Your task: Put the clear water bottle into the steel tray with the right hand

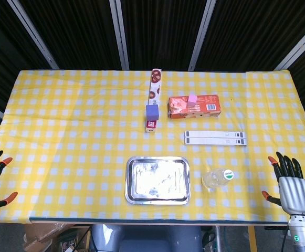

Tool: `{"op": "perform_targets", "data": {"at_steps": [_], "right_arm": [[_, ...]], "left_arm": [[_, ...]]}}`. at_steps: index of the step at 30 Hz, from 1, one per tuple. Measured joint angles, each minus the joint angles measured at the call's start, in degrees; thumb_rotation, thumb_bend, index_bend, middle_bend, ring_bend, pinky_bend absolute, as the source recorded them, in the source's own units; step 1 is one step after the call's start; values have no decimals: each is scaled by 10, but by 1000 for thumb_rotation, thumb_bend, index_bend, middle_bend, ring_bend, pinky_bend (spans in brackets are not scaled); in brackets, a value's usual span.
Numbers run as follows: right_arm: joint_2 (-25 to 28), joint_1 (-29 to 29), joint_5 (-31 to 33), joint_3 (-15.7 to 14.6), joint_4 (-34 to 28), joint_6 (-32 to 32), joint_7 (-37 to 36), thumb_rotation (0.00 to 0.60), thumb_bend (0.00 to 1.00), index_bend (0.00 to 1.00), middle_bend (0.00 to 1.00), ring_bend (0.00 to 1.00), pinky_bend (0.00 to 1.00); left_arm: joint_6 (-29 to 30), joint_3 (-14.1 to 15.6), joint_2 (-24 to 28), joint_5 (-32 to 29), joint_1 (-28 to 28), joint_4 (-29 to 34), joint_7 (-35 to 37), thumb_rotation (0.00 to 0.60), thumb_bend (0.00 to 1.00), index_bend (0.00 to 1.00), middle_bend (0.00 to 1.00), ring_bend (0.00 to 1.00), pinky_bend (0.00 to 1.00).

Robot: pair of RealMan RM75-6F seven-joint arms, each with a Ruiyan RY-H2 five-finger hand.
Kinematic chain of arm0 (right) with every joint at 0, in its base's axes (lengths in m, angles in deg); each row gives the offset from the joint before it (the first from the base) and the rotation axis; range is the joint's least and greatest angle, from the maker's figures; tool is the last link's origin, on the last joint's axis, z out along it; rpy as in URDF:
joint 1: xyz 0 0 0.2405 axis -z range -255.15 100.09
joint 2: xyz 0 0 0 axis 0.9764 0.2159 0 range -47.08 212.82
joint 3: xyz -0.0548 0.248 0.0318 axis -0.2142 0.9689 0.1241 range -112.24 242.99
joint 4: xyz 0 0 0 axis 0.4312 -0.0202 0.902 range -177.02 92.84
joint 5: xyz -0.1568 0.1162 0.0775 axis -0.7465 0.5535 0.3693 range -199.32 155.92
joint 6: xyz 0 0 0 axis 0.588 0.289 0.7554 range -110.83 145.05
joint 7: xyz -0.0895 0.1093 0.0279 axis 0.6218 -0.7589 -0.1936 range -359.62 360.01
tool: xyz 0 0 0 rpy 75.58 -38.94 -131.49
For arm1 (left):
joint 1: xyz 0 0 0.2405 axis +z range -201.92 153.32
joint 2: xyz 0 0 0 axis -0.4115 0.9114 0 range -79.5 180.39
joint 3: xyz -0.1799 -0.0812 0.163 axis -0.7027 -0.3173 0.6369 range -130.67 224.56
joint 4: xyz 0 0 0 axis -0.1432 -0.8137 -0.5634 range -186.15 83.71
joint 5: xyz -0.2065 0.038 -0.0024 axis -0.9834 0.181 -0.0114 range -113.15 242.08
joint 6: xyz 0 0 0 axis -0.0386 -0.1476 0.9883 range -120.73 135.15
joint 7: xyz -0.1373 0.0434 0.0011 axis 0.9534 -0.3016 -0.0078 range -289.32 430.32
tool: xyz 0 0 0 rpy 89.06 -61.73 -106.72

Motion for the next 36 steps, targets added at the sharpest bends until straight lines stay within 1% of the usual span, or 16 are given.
{"op": "perform_targets", "data": {"at_steps": [9,17,21,26,32,36], "right_arm": [[5,6,-9,-7,0,7,-12,600,191,133,15,0,0],[11,2,-5,-6,-5,-5,-33,600,191,133,16,0,0],[1,-1,-16,-6,16,-2,-47,600,191,133,27,0,0],[-13,-4,-26,-1,42,7,-76,600,191,136,28,0,0],[-8,-13,-15,2,32,-16,-79,600,184,150,28,0,0],[5,-24,-14,-6,17,-55,-114,600,183,150,28,0,0]], "left_arm": [[3,6,-4,15,1,7,-18,600,203,141,0,0,0],[7,4,-1,9,3,6,-8,600,202,141,0,0,0],[5,3,0,2,4,8,-11,600,203,141,0,0,0],[11,9,-4,23,6,9,-22,600,203,142,0,0,0],[19,7,-7,22,8,9,-29,600,203,144,0,0,0],[15,6,-7,15,8,9,-28,600,203,144,0,0,0]]}}
